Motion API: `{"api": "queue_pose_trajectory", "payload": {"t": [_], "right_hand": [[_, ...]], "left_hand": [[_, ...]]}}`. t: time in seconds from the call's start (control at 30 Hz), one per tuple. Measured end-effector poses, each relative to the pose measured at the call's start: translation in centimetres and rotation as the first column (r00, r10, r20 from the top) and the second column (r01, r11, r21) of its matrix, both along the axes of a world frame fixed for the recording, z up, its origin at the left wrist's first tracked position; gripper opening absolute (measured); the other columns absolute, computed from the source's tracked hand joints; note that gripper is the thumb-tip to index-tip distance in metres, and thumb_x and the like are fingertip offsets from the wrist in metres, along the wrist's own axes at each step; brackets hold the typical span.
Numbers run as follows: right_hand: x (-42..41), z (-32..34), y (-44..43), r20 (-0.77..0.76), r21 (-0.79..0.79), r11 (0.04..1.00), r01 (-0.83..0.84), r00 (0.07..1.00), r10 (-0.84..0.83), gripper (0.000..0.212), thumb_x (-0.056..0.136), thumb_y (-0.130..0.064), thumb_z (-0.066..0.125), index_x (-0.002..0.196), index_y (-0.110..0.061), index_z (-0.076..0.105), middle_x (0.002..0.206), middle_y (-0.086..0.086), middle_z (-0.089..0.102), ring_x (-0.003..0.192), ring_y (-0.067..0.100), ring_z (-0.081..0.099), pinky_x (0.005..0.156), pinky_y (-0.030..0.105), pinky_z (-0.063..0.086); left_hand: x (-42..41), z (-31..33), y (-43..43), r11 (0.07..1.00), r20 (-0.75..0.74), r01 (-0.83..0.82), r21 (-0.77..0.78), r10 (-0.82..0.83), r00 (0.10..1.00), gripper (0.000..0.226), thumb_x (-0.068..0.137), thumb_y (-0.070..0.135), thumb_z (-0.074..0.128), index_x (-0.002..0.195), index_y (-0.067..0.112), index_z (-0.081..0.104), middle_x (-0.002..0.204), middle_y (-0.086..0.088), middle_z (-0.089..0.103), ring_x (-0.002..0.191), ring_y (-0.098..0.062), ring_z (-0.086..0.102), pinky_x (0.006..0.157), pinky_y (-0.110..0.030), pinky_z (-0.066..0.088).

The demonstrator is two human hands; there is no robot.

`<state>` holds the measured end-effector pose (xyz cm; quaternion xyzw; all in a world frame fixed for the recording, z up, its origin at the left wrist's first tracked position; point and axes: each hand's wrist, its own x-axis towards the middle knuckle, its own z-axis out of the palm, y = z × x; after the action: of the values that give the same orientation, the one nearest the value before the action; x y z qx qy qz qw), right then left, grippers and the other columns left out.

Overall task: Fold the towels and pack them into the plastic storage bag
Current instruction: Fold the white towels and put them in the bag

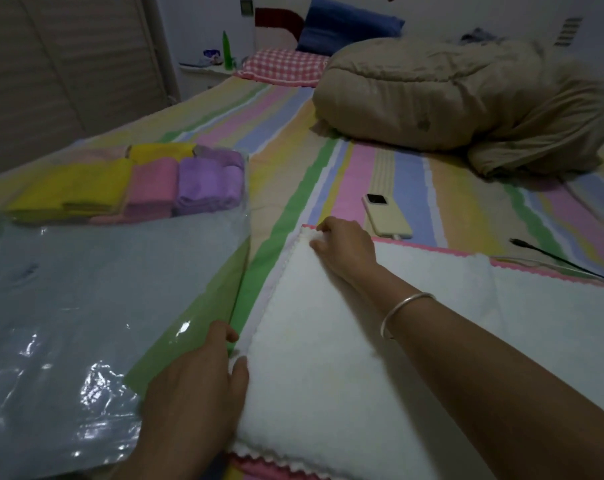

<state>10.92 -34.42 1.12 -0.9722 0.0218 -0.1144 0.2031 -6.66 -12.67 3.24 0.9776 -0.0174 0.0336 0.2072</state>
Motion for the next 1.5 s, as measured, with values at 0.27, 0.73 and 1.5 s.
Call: {"api": "queue_pose_trajectory", "payload": {"t": [0.27, 0.73, 1.5], "right_hand": [[-12.2, 1.3, -7.2, 0.178, -0.055, 0.988, -0.146, 0.972, 0.154, 0.035, 0.090, -0.027, 0.060, 0.124, -0.022, 0.056, 0.126, 0.000, 0.056, 0.115, 0.022, 0.051, 0.089, 0.034, 0.043], [-33.1, -0.7, -15.4, 0.141, -0.232, 0.962, -0.147, 0.973, 0.183, 0.047, 0.087, -0.039, 0.059, 0.133, -0.034, 0.049, 0.143, -0.012, 0.044, 0.125, 0.006, 0.046, 0.087, 0.021, 0.048], [-31.4, -0.3, -13.6, 0.292, 0.294, 0.954, -0.053, 0.956, -0.037, 0.044, 0.095, -0.042, 0.031, 0.109, -0.019, 0.067, 0.101, -0.011, 0.069, 0.093, 0.002, 0.063, 0.077, 0.021, 0.050]], "left_hand": [[-0.6, -1.1, -2.3, 0.978, 0.396, 0.172, 0.120, -0.206, 0.895, 0.037, 0.078, 0.018, 0.058, 0.115, 0.011, 0.059, 0.108, -0.012, 0.060, 0.094, -0.031, 0.058, 0.079, -0.039, 0.044], [-4.8, -4.8, -10.8, 0.585, 0.193, 0.799, 0.143, -0.808, 0.557, 0.062, 0.088, 0.067, 0.040, 0.138, 0.030, 0.049, 0.149, 0.006, 0.042, 0.138, -0.014, 0.038, 0.114, -0.035, 0.024], [-2.0, -0.9, -4.1, 0.814, 0.264, 0.540, 0.216, -0.581, 0.770, 0.044, 0.050, 0.029, 0.050, 0.093, 0.033, 0.056, 0.078, 0.008, 0.067, 0.069, -0.023, 0.066, 0.053, -0.028, 0.050]]}}
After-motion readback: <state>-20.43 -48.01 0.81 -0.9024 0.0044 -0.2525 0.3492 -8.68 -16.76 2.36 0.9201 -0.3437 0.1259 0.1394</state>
